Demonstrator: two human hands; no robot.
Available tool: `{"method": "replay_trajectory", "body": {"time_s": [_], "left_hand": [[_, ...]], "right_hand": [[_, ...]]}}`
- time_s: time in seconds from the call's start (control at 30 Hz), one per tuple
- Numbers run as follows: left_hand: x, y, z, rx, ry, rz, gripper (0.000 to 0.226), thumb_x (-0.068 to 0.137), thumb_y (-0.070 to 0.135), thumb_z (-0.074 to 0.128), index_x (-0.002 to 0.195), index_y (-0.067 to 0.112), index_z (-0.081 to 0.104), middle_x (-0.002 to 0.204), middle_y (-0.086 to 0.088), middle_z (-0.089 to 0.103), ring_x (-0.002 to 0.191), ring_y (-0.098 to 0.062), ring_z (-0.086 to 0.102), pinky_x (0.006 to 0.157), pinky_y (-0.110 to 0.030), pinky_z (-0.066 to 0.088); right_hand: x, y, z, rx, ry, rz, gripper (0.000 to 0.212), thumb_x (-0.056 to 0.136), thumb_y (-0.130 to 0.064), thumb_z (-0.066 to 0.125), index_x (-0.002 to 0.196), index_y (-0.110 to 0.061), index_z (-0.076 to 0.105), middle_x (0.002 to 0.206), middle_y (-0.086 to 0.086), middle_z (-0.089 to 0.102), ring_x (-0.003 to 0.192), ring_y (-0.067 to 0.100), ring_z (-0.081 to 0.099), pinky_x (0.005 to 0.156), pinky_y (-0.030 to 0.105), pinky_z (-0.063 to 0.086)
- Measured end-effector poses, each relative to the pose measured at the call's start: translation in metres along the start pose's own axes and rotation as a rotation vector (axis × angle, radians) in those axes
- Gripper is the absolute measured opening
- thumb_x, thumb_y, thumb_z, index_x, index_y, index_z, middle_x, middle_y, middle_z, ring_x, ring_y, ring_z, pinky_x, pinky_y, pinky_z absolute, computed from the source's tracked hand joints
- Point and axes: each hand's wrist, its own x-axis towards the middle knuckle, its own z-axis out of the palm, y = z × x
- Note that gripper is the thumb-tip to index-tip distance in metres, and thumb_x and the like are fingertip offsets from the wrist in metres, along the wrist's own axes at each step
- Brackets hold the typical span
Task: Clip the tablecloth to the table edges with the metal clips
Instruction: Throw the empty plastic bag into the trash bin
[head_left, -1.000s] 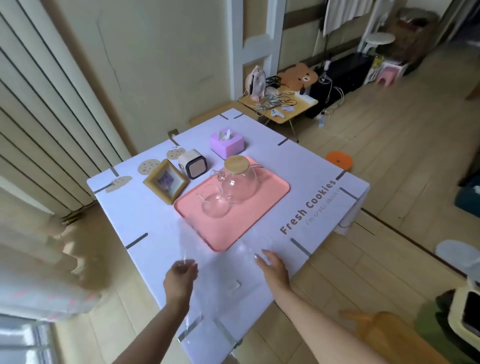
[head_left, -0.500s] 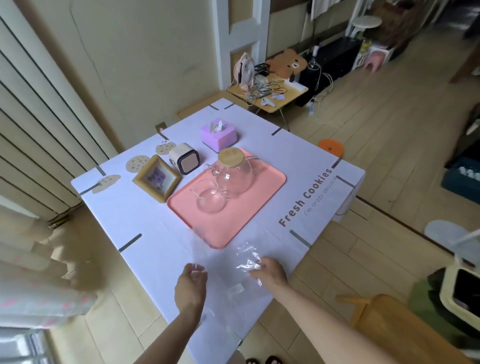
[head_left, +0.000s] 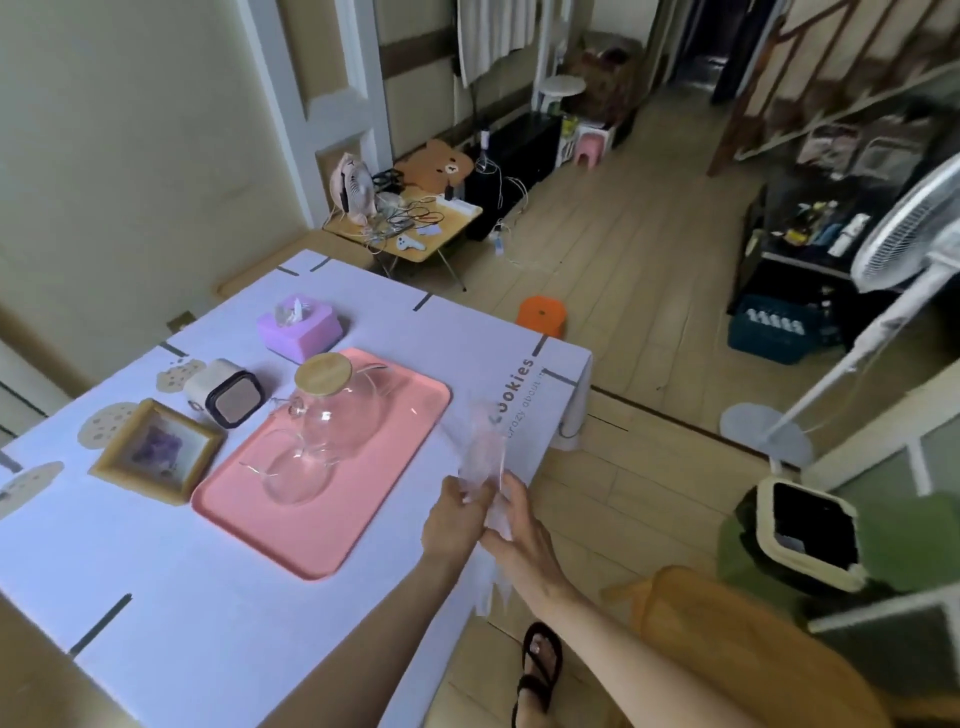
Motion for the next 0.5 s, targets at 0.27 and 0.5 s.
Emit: {"method": "replay_trajectory", "body": {"time_s": [0.27, 0.5], "left_hand": [[0.029, 0.064, 0.090, 0.343, -0.581, 0.347, 0.048, 0.087, 0.049, 0.046, 0.118, 0.015, 0.058, 0.110, -0.003, 0.060, 0.102, -0.015, 0.055, 0.085, -0.025, 0.045], [0.059, 0.133, 0.213, 0.782, -0.863, 0.518, 0.041, 0.083, 0.052, 0.049, 0.079, 0.011, 0.055, 0.099, -0.016, 0.061, 0.097, -0.032, 0.058, 0.084, -0.040, 0.045]], "right_hand": [[0.031, 0.045, -0.084, 0.109, 0.542, 0.095, 0.035, 0.089, 0.006, 0.049, 0.110, -0.023, 0.051, 0.084, -0.006, 0.064, 0.080, 0.013, 0.063, 0.067, 0.017, 0.048], [0.047, 0.096, -0.178, 0.253, 0.865, 0.399, 0.029, 0.095, -0.012, 0.047, 0.086, -0.039, 0.043, 0.086, -0.001, 0.051, 0.072, 0.006, 0.046, 0.068, 0.000, 0.037]]}}
